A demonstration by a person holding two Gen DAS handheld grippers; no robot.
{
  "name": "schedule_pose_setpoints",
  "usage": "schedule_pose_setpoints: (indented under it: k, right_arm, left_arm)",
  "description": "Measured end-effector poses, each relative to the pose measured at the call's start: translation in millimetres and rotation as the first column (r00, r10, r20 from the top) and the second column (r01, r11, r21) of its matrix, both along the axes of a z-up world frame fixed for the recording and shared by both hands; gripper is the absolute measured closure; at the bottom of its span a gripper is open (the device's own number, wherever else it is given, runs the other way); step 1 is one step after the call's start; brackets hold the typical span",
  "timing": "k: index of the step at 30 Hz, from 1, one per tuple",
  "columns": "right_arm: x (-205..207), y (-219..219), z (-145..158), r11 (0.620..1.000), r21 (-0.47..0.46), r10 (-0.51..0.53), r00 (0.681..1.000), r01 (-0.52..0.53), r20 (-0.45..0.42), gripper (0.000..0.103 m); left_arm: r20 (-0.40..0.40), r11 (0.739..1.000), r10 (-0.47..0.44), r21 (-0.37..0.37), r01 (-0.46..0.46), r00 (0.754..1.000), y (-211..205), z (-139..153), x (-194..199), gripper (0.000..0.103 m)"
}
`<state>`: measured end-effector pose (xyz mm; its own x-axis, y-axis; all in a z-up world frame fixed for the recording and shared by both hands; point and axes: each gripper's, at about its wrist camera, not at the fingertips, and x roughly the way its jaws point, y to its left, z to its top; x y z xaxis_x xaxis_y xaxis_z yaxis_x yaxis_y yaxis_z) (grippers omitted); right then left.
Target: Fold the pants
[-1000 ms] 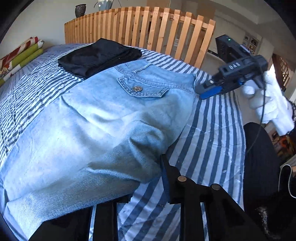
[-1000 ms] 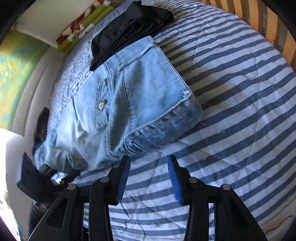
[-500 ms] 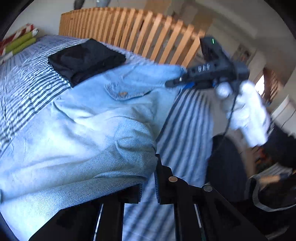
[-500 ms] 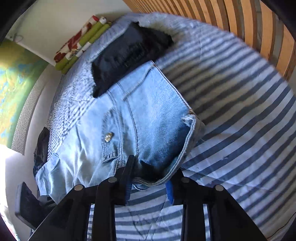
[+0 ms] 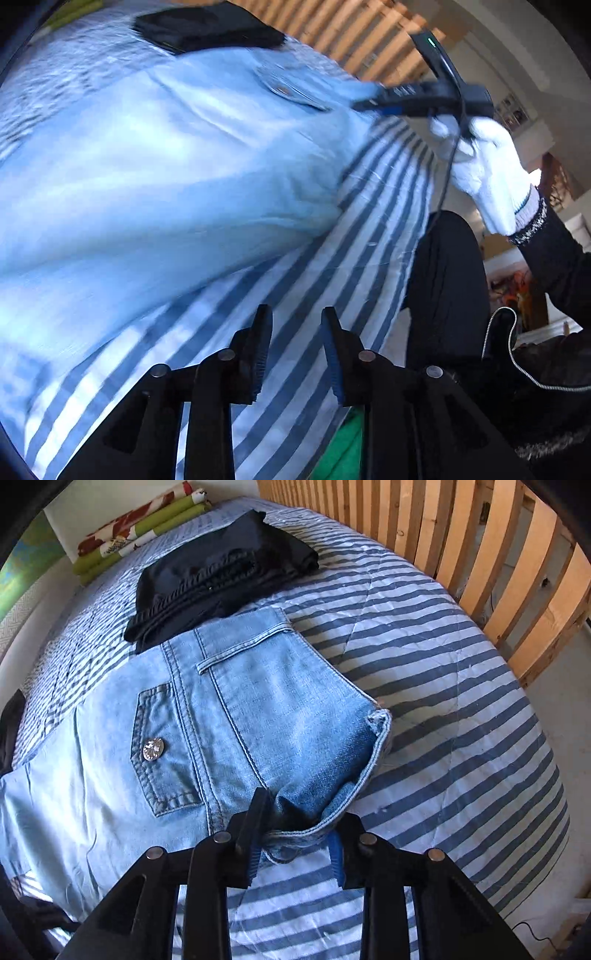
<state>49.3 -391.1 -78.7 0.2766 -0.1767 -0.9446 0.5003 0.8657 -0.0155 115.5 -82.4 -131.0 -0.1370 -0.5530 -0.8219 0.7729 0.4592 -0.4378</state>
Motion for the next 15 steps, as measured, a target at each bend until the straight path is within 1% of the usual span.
schedule_pose_setpoints:
  k: [1, 2, 3, 4, 5, 6, 7, 8, 9, 10, 11, 12, 13, 14, 15]
  right_arm:
    - [-3.5, 4.1, 5.3, 1.000, -0.023, 0.020, 1.000, -0.020, 0.003, 0.069]
    - [-8.5, 9.6, 13.7, 0.997, -0.070, 0.039, 0.999, -0.038, 0.006, 0.067]
    - [-13.7, 14.3, 19.9, 0.993, -0.105, 0.048, 0.999, -0.047, 0.012, 0.066]
    - [-20.3, 22.6, 29.7, 0.988, -0.147, 0.059, 0.998, -0.056, 0.018, 0.066]
    - [-26.3, 32.1, 40.1, 0.983, -0.169, 0.082, 0.996, -0.075, 0.039, 0.066]
    - [-28.7, 42.0, 48.3, 0.979, -0.174, 0.113, 0.992, -0.102, 0.053, 0.066]
    - [-30.4, 55.2, 56.5, 0.970, -0.200, 0.150, 0.987, -0.137, 0.052, 0.066]
    - [-31.2, 70.7, 64.7, 0.956, -0.243, 0.185, 0.981, -0.167, 0.056, 0.066]
    - [-32.0, 84.6, 71.3, 0.943, -0.264, 0.228, 0.971, -0.202, 0.072, 0.065]
    - [-30.6, 100.8, 75.2, 0.932, -0.260, 0.282, 0.956, -0.253, 0.082, 0.065]
    - [-26.8, 116.4, 75.8, 0.923, -0.236, 0.330, 0.940, -0.303, 0.085, 0.065]
    - [-22.8, 132.6, 73.7, 0.914, -0.195, 0.378, 0.922, -0.356, 0.088, 0.065]
    - [-18.2, 148.8, 68.4, 0.901, -0.151, 0.423, 0.902, -0.408, 0.086, 0.065]
    - [-14.2, 160.7, 63.1, 0.888, -0.132, 0.452, 0.889, -0.440, 0.079, 0.065]
    - [-9.7, 174.7, 55.5, 0.872, -0.130, 0.483, 0.873, -0.472, 0.065, 0.065]
  left_arm:
    - [0.029, 0.999, 0.035, 0.003, -0.035, 0.999, 16.5, 6.5, 3.3, 0.069]
    - [0.040, 0.998, 0.064, 0.001, -0.064, 0.997, 26.9, 11.1, 7.7, 0.069]
    - [0.060, 0.994, 0.110, 0.003, -0.111, 0.992, 44.5, 16.1, 12.7, 0.069]
    - [0.079, 0.990, 0.140, 0.001, -0.140, 0.987, 57.9, 19.7, 14.4, 0.069]
    - [0.097, 0.986, 0.167, 0.002, -0.168, 0.981, 69.7, 21.4, 21.1, 0.069]
    - [0.136, 0.977, 0.210, 0.013, -0.214, 0.968, 86.5, 23.0, 24.9, 0.069]
    - [0.164, 0.969, 0.237, 0.027, -0.245, 0.957, 97.7, 22.4, 27.4, 0.069]
    - [0.197, 0.962, 0.254, 0.054, -0.269, 0.947, 110.1, 19.4, 28.9, 0.069]
    - [0.245, 0.954, 0.259, 0.088, -0.287, 0.934, 119.4, 15.5, 29.1, 0.069]
    - [0.301, 0.945, 0.253, 0.128, -0.302, 0.920, 128.7, 11.5, 28.2, 0.068]
    - [0.348, 0.931, 0.251, 0.168, -0.324, 0.903, 136.9, 7.1, 27.5, 0.068]
    - [0.387, 0.923, 0.237, 0.196, -0.330, 0.891, 142.4, 2.0, 25.4, 0.068]
    - [0.416, 0.921, 0.213, 0.218, -0.324, 0.884, 144.5, -1.4, 23.1, 0.068]
    - [0.437, 0.919, 0.195, 0.233, -0.319, 0.878, 145.7, -4.7, 20.3, 0.068]
    - [0.473, 0.917, 0.152, 0.260, -0.302, 0.868, 142.0, -9.2, 16.8, 0.068]
